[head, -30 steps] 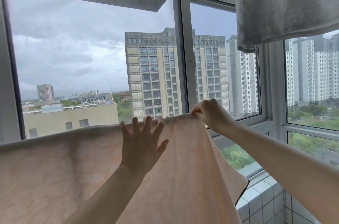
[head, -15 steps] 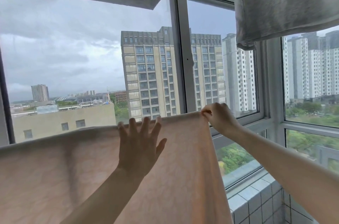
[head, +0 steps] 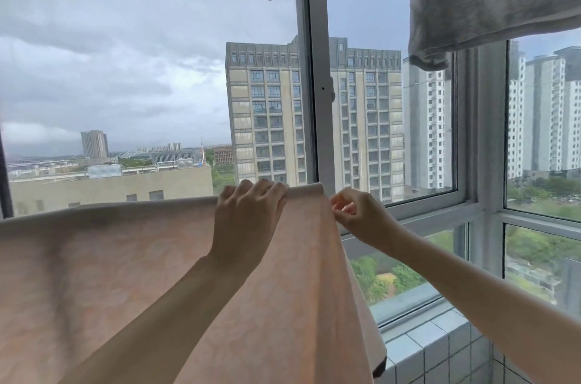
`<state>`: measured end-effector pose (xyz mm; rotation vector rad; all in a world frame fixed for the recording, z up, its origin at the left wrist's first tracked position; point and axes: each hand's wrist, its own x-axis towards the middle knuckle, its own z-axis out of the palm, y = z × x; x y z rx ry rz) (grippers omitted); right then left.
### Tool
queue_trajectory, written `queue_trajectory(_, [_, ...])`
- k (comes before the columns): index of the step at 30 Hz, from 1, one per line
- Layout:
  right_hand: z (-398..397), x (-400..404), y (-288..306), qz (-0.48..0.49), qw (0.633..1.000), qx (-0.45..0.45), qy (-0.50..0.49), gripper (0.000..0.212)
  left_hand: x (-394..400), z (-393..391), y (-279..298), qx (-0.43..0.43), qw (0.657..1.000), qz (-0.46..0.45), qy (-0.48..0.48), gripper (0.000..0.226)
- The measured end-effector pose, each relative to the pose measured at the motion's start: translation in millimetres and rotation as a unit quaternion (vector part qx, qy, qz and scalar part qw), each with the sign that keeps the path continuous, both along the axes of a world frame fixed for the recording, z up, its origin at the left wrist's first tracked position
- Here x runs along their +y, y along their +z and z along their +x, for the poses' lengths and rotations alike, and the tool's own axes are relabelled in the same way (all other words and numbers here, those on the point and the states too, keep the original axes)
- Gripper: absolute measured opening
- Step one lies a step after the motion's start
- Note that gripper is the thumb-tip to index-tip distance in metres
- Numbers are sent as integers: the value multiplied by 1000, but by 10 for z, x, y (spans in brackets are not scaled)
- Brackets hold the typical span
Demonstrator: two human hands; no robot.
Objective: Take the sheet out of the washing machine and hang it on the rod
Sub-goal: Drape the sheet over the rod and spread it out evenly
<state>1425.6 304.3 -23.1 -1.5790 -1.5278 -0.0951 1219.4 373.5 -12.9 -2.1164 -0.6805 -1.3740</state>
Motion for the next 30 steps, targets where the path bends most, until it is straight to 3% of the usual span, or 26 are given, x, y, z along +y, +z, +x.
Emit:
queue_trajectory(5, [93,35,-264,12,999,15,45,15,-17,79,41,-50,997,-29,-43,5])
queue_trajectory(12, [338,35,-37,84,990,101,55,16,-68,132,47,-112,992,-49,17,3])
queue_trajectory(19, [486,176,321,145,986,54,67,17,-42,244,266,-145,984,-73,74,9])
queue_trajectory(25, [513,315,397,121,989,9,89,16,-21,199,321,-126,975,-142,119,12])
queue_trajectory(30, [476,345,102,70,990,-46,109,12,-6,151,350,-129,966,-223,34,9])
